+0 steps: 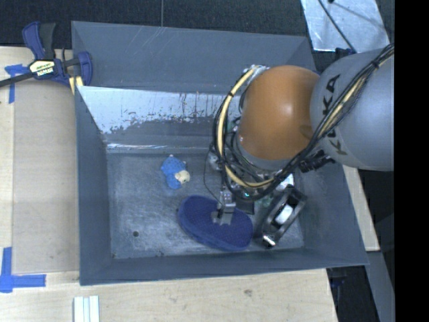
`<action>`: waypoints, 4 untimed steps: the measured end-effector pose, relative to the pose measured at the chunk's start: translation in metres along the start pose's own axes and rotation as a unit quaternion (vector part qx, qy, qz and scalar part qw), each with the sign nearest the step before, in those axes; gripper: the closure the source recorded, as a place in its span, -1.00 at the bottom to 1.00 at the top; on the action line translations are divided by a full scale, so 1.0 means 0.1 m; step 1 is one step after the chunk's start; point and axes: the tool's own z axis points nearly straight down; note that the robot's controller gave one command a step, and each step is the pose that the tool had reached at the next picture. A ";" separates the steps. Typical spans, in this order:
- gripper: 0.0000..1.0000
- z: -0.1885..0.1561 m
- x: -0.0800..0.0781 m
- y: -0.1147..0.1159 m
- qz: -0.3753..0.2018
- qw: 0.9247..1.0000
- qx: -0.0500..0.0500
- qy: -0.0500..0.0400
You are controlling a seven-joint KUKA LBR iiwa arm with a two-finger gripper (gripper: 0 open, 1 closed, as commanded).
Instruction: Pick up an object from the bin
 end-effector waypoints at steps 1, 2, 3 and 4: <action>-1.00 -0.77 -0.28 0.37 -0.129 0.992 -0.001 -0.004; -1.00 0.18 -0.80 0.27 -0.006 1.000 0.000 0.001; -1.00 1.17 -0.97 0.25 0.031 1.000 0.001 0.002; 1.00 1.11 -0.98 0.25 0.032 0.999 0.000 -0.001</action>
Offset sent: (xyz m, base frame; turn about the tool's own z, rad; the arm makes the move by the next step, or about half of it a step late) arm 0.0260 0.0362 0.0743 -0.2578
